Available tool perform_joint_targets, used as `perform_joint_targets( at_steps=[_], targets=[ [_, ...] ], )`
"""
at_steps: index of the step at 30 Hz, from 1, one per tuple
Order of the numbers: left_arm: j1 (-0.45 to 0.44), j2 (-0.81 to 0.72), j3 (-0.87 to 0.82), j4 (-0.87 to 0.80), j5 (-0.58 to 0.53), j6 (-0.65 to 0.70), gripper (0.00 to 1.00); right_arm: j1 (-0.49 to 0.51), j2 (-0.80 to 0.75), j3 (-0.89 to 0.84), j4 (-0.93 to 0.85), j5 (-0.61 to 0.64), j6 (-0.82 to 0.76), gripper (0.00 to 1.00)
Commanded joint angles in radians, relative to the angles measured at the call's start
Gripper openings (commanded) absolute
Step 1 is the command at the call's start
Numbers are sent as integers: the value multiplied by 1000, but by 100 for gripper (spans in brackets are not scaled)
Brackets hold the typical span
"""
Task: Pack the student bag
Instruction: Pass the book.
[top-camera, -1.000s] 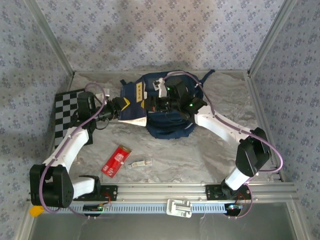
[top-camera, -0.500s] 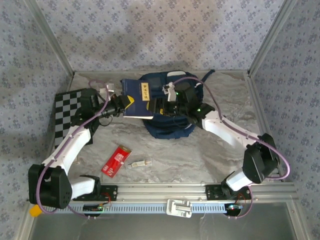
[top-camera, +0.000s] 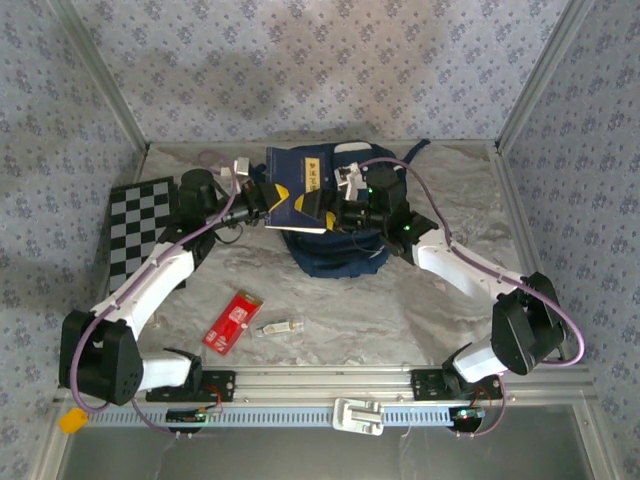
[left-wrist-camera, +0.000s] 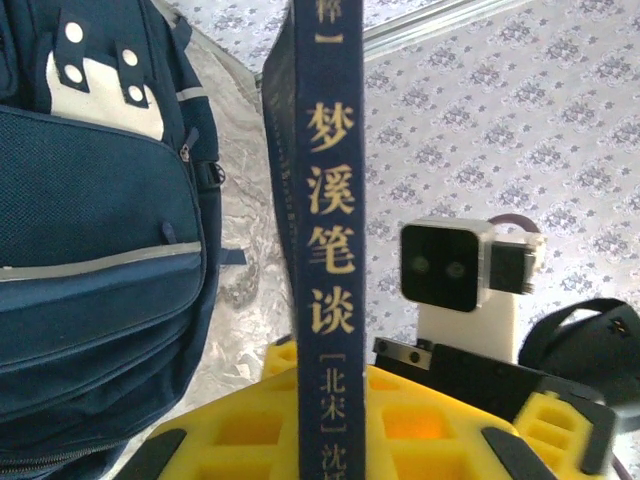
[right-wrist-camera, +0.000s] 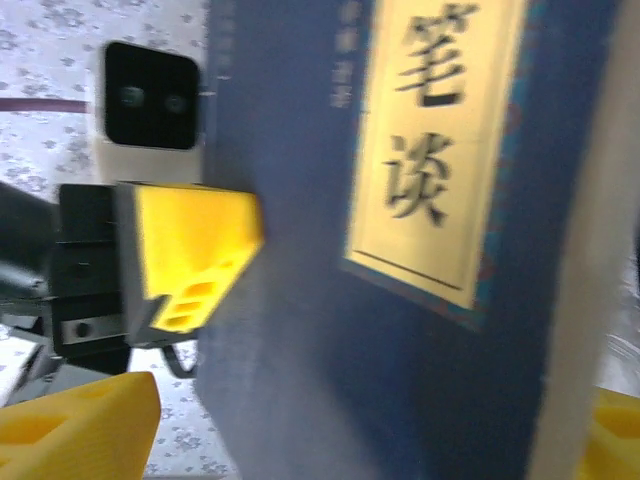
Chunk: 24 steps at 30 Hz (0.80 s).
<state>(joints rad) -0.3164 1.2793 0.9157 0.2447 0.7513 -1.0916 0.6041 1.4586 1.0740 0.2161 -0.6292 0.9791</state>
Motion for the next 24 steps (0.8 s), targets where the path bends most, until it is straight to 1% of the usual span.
perform_joint_targets(
  at_steps=[1,4,6,10,16,18,20,22,24],
  targets=[
    [-1,1,48,68,-7,7,0,-12,-42,-25,125,-62,66,84],
    [-1,3,49,41,-15,31,0,-17,-71,-40,128,-64,69,76],
    [-2,2,48,23,-25,47,0,-18,-83,-43,110,-56,59,69],
    [-9,2,50,-7,-31,74,0,-20,-84,-42,69,-38,34,51],
    [-15,-1,48,-55,-45,121,0,-32,-70,-45,27,-25,6,19],
    [-19,1,49,-63,-46,131,0,-37,-72,-46,9,-18,-4,10],
    [-24,3,52,-78,-51,147,0,-43,-78,-48,-14,-12,-20,4],
    [-29,3,58,-101,-55,174,7,-50,-89,-46,-53,-4,-43,0],
    [-34,6,72,-149,-67,221,21,-64,-109,-45,-117,16,-79,0]
  ],
)
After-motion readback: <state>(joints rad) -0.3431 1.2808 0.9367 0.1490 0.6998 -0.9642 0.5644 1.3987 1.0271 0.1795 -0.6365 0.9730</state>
